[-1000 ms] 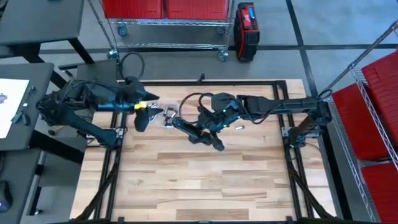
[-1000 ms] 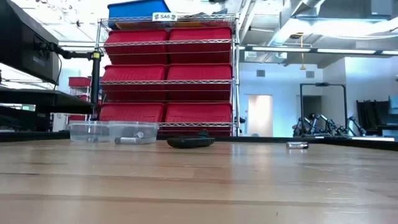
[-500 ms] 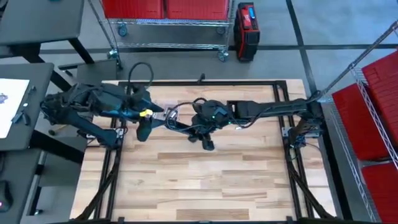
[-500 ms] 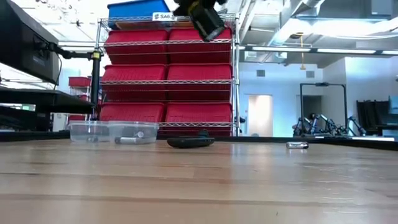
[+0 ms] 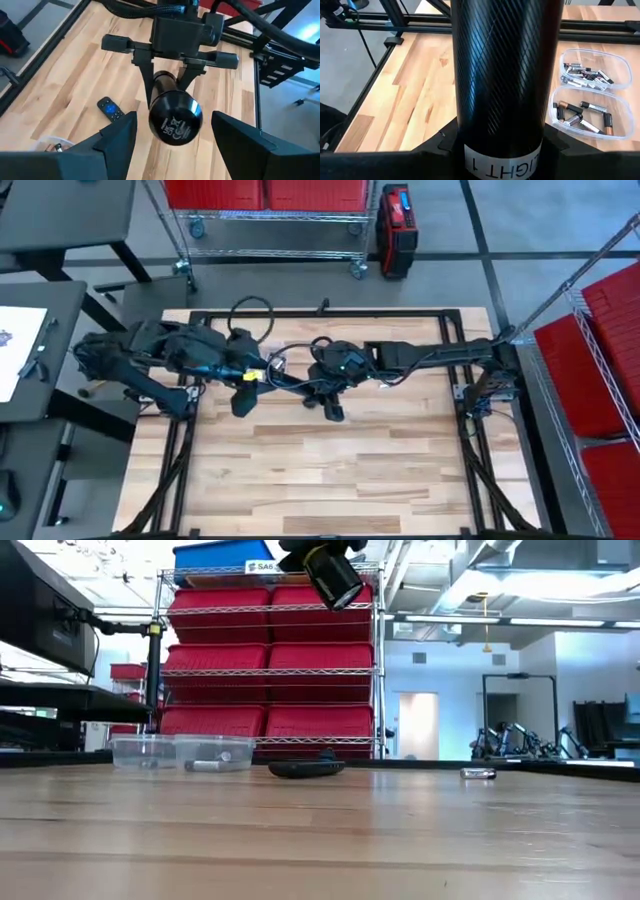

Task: Insert battery
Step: Close the flashlight battery compartment

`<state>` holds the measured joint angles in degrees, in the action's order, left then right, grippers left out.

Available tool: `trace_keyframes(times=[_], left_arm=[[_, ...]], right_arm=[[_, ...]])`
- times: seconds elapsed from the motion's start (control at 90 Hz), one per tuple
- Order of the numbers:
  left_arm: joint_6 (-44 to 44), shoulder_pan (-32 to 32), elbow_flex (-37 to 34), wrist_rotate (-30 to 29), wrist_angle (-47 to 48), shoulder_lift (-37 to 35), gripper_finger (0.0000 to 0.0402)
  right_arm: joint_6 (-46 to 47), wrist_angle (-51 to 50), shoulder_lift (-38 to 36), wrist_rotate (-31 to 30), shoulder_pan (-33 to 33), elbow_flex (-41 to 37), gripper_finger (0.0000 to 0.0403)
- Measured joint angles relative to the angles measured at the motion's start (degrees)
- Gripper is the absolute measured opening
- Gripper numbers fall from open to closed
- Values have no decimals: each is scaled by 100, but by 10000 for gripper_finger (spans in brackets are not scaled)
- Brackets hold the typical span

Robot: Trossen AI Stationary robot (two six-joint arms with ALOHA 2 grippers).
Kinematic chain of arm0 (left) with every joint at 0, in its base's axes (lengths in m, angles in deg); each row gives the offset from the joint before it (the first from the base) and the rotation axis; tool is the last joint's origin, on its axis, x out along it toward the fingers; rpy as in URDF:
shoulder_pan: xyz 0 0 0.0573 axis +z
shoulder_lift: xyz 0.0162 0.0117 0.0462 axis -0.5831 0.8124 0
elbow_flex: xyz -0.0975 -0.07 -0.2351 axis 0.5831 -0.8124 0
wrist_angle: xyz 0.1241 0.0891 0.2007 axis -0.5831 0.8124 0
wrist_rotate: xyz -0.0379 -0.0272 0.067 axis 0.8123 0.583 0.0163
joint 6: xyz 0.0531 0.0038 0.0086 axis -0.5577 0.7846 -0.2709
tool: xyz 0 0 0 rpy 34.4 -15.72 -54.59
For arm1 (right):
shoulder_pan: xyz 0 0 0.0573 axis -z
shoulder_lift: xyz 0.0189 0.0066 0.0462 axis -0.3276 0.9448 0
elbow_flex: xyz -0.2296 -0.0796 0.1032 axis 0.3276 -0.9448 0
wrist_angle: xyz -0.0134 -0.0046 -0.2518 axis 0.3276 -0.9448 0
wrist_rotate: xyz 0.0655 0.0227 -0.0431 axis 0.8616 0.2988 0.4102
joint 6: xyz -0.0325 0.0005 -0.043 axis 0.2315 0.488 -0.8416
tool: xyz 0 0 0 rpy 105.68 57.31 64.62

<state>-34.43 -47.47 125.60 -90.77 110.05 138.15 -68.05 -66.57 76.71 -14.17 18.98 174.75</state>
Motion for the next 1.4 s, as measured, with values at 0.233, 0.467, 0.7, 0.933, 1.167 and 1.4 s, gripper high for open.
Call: trace_keyframes(times=[0.233, 0.467, 0.7, 0.933, 1.167, 1.4], left_arm=[[-80, -3, -9, -5, 38, 60, 234], [-130, -3, -9, -6, 33, 66, 198], [-156, -3, -9, -13, 35, 68, 148], [-154, 36, -9, 215, 9, 149, 131], [-290, 172, 2, 606, 174, 458, 133], [-285, 184, 0, 616, 10, 466, 132]], right_arm=[[7, 10, 0, 0, 0, 0, 134], [4, 7, -1, 0, 0, 0, 134], [-12, 2, -2, 2, 0, 0, 134], [-16, -154, -13, 56, -8, 2, 134], [-33, -749, -2, 66, -29, 87, 134], [334, -697, -2, 104, -35, 103, 134]])
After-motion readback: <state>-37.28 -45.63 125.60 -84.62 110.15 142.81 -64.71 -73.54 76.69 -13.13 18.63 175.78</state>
